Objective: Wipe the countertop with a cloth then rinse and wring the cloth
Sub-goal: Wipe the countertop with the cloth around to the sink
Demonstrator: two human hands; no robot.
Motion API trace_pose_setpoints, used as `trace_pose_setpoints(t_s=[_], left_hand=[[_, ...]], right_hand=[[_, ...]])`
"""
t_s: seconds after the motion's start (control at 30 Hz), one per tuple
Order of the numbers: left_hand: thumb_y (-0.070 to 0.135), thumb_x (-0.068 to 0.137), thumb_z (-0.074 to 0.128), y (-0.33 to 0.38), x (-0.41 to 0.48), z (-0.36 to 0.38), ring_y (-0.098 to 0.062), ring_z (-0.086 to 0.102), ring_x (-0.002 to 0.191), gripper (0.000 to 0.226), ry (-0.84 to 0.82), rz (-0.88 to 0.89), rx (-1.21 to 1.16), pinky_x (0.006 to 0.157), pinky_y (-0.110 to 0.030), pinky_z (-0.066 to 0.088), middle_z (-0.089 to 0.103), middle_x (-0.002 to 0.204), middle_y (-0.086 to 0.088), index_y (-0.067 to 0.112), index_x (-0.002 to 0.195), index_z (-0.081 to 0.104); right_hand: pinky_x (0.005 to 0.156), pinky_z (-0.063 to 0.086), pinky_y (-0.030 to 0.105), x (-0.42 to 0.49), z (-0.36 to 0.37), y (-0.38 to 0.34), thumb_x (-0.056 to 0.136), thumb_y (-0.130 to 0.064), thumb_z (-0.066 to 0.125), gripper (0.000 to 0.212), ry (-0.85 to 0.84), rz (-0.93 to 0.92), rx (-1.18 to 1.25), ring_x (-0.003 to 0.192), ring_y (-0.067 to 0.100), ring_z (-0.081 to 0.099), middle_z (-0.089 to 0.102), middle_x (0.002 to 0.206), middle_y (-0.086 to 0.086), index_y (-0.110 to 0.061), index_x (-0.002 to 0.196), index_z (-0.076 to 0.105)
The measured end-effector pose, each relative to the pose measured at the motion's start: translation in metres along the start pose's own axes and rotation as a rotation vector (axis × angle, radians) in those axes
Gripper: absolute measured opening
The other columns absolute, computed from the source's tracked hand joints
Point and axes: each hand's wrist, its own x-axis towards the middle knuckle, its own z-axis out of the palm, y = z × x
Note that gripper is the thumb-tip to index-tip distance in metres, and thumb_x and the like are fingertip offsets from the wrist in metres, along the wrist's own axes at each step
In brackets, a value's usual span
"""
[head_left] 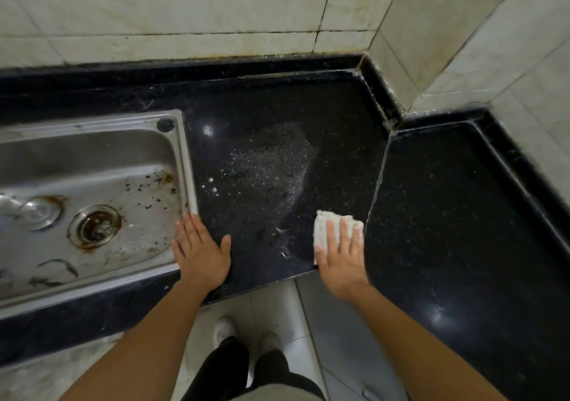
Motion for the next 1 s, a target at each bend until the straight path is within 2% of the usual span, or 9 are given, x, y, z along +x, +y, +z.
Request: trace_pose_setpoints(t_s=[0.1, 0.17, 0.27, 0.4, 0.47, 0.63, 0.8, 0.9, 1.0], left_hand=[[0.049, 0.098, 0.023, -0.001, 0.0, -0.001, -0.027, -0.024, 0.142, 0.079, -0.014, 0.009, -0.021, 0.114, -0.043, -0.013, -0.026, 0.155, -0.013, 0.004, 0.145, -0.022], [0.047, 0.099, 0.023, -0.002, 0.0, -0.003, -0.026, -0.024, 0.142, 0.076, -0.016, 0.009, -0.047, 0.114, -0.043, -0.012, -0.025, 0.155, -0.011, 0.005, 0.146, -0.021], [0.044, 0.1, 0.022, -0.003, 0.0, -0.006, -0.023, -0.023, 0.143, 0.072, -0.006, 0.025, -0.105, 0.114, -0.04, -0.014, -0.023, 0.156, -0.009, 0.008, 0.147, -0.018], [0.042, 0.1, 0.021, -0.006, -0.001, -0.007, -0.021, -0.021, 0.143, 0.069, 0.007, 0.048, -0.158, 0.114, -0.038, -0.014, -0.021, 0.157, -0.008, 0.009, 0.148, -0.016], [0.042, 0.101, 0.02, -0.008, -0.001, -0.008, -0.02, -0.021, 0.144, 0.068, 0.005, 0.055, -0.173, 0.114, -0.038, -0.014, -0.021, 0.157, -0.007, 0.009, 0.148, -0.016], [0.042, 0.1, 0.019, -0.009, 0.0, -0.007, -0.021, -0.021, 0.144, 0.068, 0.005, 0.056, -0.171, 0.114, -0.037, -0.015, -0.022, 0.156, -0.007, 0.009, 0.148, -0.018], [0.044, 0.1, 0.018, -0.01, 0.001, -0.006, -0.022, -0.023, 0.143, 0.07, -0.008, 0.053, -0.155, 0.113, -0.037, -0.015, -0.026, 0.155, -0.008, 0.009, 0.146, -0.021], [0.046, 0.099, 0.017, -0.008, 0.002, -0.008, -0.023, -0.025, 0.142, 0.072, -0.043, 0.048, -0.143, 0.113, -0.039, -0.015, -0.029, 0.153, -0.009, 0.008, 0.145, -0.024], [0.047, 0.099, 0.017, -0.005, 0.003, -0.008, -0.024, -0.028, 0.141, 0.074, -0.064, 0.037, -0.138, 0.113, -0.04, -0.016, -0.032, 0.152, -0.009, 0.007, 0.144, -0.026]], right_hand=[[0.112, -0.006, 0.053, -0.031, -0.006, -0.059, 0.097, -0.047, -0.009, 0.071, 0.045, -0.167, 0.078, 0.14, 0.052, -0.001, 0.01, 0.156, 0.025, -0.01, 0.154, 0.011], [0.111, 0.0, 0.049, -0.044, -0.008, -0.087, 0.101, -0.046, 0.004, 0.062, 0.113, -0.266, 0.098, 0.142, 0.048, 0.008, 0.016, 0.154, 0.021, -0.013, 0.154, 0.002], [0.111, 0.003, 0.049, -0.045, -0.004, -0.11, 0.102, -0.047, 0.005, 0.06, 0.091, -0.376, 0.088, 0.143, 0.038, 0.001, 0.012, 0.156, 0.018, -0.018, 0.153, -0.004], [0.116, -0.016, 0.04, -0.043, -0.009, -0.12, 0.096, -0.054, -0.004, 0.06, 0.055, -0.58, 0.069, 0.143, 0.024, -0.027, -0.012, 0.16, 0.002, -0.03, 0.15, -0.012], [0.115, -0.02, 0.035, -0.032, -0.015, -0.111, 0.093, -0.055, -0.007, 0.058, 0.061, -0.626, 0.023, 0.143, 0.021, -0.03, -0.018, 0.159, -0.004, -0.036, 0.147, -0.018], [0.113, -0.024, 0.034, 0.019, -0.045, -0.08, 0.086, -0.053, -0.014, 0.068, 0.044, -0.375, -0.063, 0.14, 0.027, -0.032, -0.022, 0.159, 0.006, -0.025, 0.148, -0.02], [0.115, -0.019, 0.039, 0.065, -0.081, -0.057, 0.102, -0.042, 0.007, 0.058, -0.019, -0.1, 0.055, 0.14, 0.027, -0.033, -0.029, 0.156, 0.004, -0.025, 0.15, -0.02], [0.116, -0.017, 0.04, 0.082, -0.088, -0.062, 0.102, -0.044, 0.006, 0.058, -0.02, 0.087, 0.173, 0.141, 0.027, -0.031, -0.028, 0.157, 0.005, -0.024, 0.151, -0.019], [0.116, -0.017, 0.043, 0.073, -0.084, -0.083, 0.102, -0.044, 0.007, 0.06, -0.003, 0.161, 0.216, 0.142, 0.031, -0.029, -0.027, 0.157, 0.007, -0.02, 0.151, -0.019]])
